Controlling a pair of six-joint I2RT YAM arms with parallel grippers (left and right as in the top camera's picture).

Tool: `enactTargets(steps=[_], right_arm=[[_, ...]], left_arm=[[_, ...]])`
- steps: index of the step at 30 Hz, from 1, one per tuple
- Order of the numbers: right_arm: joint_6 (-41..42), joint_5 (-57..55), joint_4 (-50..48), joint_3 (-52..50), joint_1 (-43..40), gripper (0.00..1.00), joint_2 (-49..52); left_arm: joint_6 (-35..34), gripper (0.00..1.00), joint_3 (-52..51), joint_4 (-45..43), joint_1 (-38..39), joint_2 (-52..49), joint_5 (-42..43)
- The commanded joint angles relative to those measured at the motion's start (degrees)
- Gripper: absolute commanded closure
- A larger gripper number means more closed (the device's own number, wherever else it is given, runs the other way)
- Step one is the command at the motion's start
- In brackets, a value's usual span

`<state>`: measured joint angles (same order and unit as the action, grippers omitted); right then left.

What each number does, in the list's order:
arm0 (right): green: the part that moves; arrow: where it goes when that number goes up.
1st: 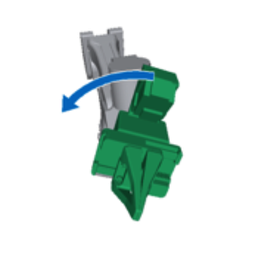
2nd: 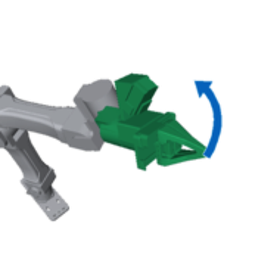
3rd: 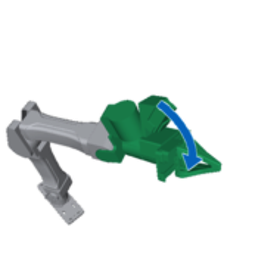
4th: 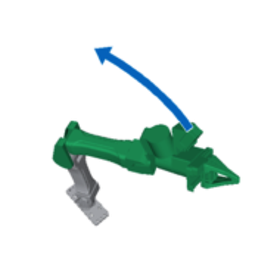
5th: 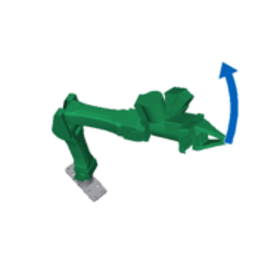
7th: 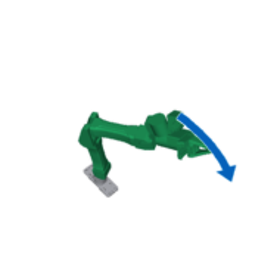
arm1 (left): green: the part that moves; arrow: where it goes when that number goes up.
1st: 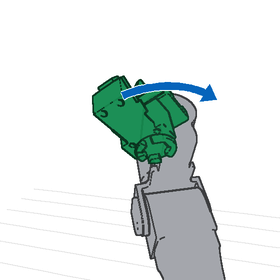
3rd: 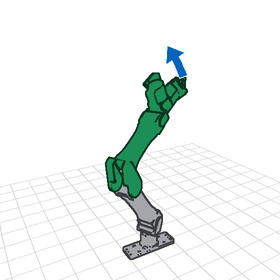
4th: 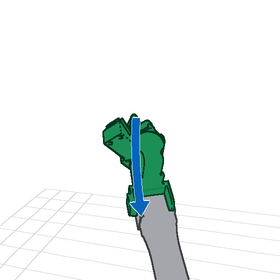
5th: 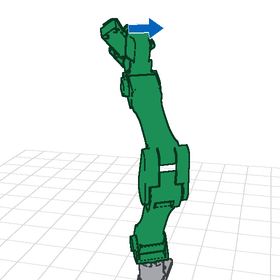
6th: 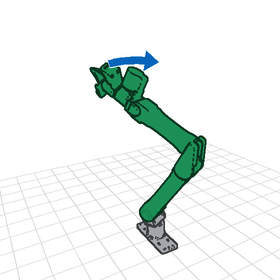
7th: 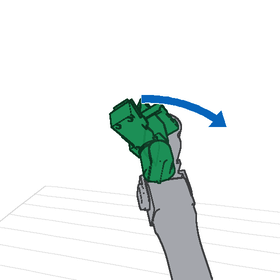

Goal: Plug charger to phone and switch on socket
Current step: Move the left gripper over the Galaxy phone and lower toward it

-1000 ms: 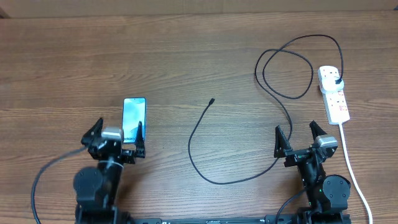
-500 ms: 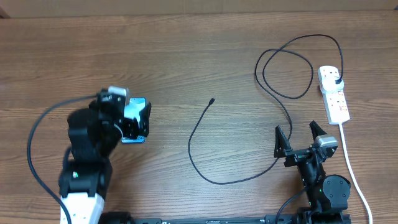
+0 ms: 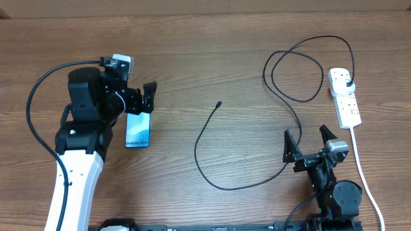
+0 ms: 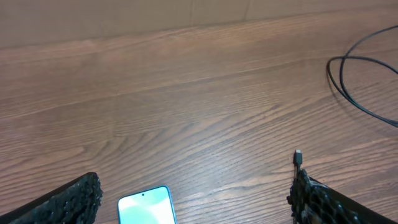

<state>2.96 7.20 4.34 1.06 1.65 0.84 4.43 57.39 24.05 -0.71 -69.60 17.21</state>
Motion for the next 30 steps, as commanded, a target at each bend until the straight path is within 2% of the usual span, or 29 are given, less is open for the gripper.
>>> enactTargets(steps=[1,8,18,23,30], right_arm=[[-0.02,-0.11,-0.2,-0.61,0.22,0.0,-0.68],[-0.02,-0.11,-0.2,-0.61,0.22,0.0,-0.68],[-0.02,-0.09,-0.2,-0.61,0.22,0.0,-0.68],[-0.02,-0.11,-0.2,-0.61,0.22,0.0,-0.68],[-0.02,-0.11,-0.2,-0.61,0.22,0.0,-0.68]], left_arm=[[0.04,0.0,1.77,-0.13,0.37,-1.29,1.51],[-0.15,0.01,1.75,5.57,0.35,-2.14,1.49],[-0.2,0.01,1.75,5.88,0.39,-2.4,1.07],[-5.84,0.0,1.77,6.47,0.33,-3.54,-14.27],[-7.39,0.01,1.77,6.71,0.31,-5.9,-15.93]])
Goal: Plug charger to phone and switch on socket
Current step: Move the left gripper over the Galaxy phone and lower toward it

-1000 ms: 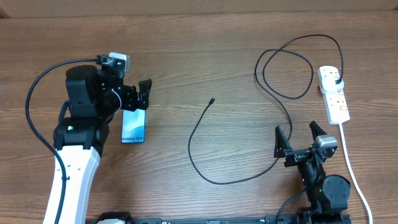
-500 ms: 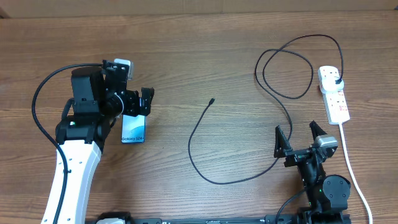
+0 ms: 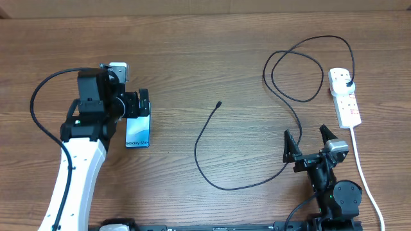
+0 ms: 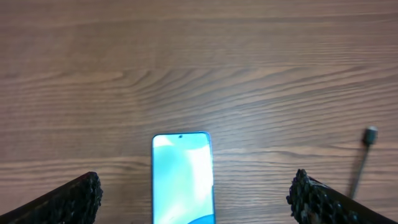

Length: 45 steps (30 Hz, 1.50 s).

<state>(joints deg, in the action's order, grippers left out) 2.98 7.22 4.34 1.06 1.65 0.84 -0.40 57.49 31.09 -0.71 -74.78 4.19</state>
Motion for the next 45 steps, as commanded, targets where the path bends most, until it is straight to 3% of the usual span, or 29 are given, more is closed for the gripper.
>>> enactTargets(steps=[1,14,27,45], right_arm=[[-0.04,-0.11,-0.2,-0.61,0.22,0.0,-0.68],[-0.04,-0.11,-0.2,-0.61,0.22,0.0,-0.68],[-0.04,-0.13,-0.2,-0.61,0.22,0.0,-0.68],[-0.04,-0.13,-0.2,-0.61,0.22,0.0,-0.68]], left_arm=[[-2.64,0.0,1.64,-0.55,0.31,-0.92,-2.91],[-4.33,0.0,1.73,0.0,0.37,-4.92,-1.16],[-11.89,0.0,27.8,29.14,1.33,-18.23,-3.15],[-16.31,0.0,23.37,27.3,1.55,-34.18,-6.64]])
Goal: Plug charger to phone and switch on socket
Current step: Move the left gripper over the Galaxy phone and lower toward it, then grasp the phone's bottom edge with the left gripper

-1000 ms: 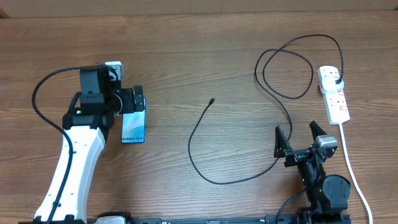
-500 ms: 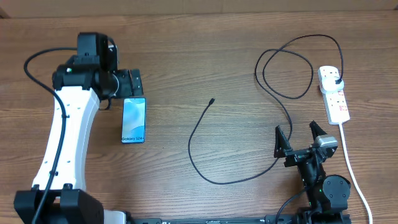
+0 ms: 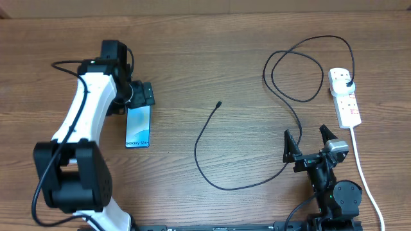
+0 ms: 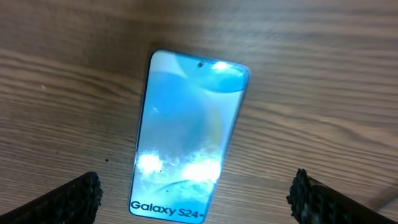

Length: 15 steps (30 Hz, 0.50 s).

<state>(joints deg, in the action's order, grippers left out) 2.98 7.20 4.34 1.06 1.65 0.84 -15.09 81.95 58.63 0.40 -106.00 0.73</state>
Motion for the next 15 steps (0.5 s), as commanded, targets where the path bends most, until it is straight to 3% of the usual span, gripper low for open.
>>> enactTargets(steps=[1,10,15], right_arm=[[-0.04,-0.11,-0.2,-0.61,0.22,0.0,-0.68],[-0.04,-0.09,-0.2,-0.61,0.22,0.0,-0.68],[-0.04,-0.11,-0.2,-0.61,0.22,0.0,-0.68]], left_arm=[[-1.86,0.0,-1.25,-0.26,0.44,-4.04,-4.17],[-1.64,0.0,-1.86,-1.07,0.46,-10.29,-4.74],[-0.26,0.0,-6.86,-6.14,0.81,-10.58,-4.7]])
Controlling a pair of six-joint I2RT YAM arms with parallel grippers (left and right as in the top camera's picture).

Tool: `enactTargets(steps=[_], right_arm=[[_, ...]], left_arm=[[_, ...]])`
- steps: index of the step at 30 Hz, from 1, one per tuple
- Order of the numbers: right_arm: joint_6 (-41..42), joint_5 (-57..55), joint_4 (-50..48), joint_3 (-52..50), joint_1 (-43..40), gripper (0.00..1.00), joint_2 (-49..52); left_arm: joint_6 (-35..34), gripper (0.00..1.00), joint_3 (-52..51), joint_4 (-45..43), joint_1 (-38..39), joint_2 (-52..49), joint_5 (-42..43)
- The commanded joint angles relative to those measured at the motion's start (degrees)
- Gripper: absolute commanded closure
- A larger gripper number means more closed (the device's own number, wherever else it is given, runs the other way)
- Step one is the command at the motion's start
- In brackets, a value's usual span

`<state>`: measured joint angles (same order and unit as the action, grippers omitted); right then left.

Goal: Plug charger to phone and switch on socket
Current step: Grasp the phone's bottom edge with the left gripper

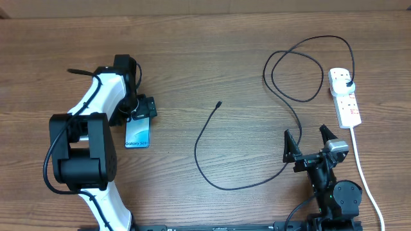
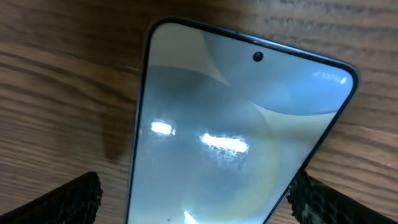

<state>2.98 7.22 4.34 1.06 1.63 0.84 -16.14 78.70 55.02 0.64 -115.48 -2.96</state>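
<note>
The phone (image 1: 137, 135) lies face up on the wooden table, its lit screen (image 2: 236, 143) filling the left wrist view. My left gripper (image 1: 137, 113) is low over the phone's upper end and open. Its fingers (image 2: 62, 202) stand on either side of the phone, the right one close to the phone's edge. The black charger cable (image 1: 204, 144) curls across the middle of the table, its free plug tip (image 1: 219, 102) lying loose. Its other end runs to the white power strip (image 1: 344, 97) at the right. My right gripper (image 1: 309, 145) rests open near the front edge.
The power strip's white lead (image 1: 363, 173) runs down the right side past the right arm. The black cable makes a large loop (image 1: 302, 70) at the back right. Bare wood lies between the phone and the cable tip.
My left gripper has dropped lower over the phone's upper end, so the screen now fills its view. The arm's elbow has swung further forward. Phone, cable and right arm have not moved.
My left gripper was open above and behind the phone, looking across the table. Then it pointed down with the phone's top between its fingers. Later it was lower over the phone, and now it straddles the phone closely. The right arm stayed parked throughout.
</note>
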Motion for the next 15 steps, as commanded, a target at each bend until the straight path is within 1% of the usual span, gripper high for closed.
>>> enactTargets(steps=[1,6,12,15], right_arm=[[-0.04,-0.13,-0.2,-0.61,0.24,0.0,-0.68],[-0.04,-0.13,-0.2,-0.61,0.24,0.0,-0.68],[-0.04,-0.13,-0.2,-0.61,0.24,0.0,-0.68],[-0.04,-0.13,-0.17,-0.61,0.24,0.0,-0.68]], left_arm=[[1.07,0.0,-4.35,-3.28,0.57,-1.09,-0.98],[4.59,0.0,-6.01,-5.81,0.57,-1.09,1.36],[4.48,0.05,-6.45,-5.09,0.57,-1.09,1.57],[4.31,0.07,-6.8,-3.78,0.57,-1.09,3.02]])
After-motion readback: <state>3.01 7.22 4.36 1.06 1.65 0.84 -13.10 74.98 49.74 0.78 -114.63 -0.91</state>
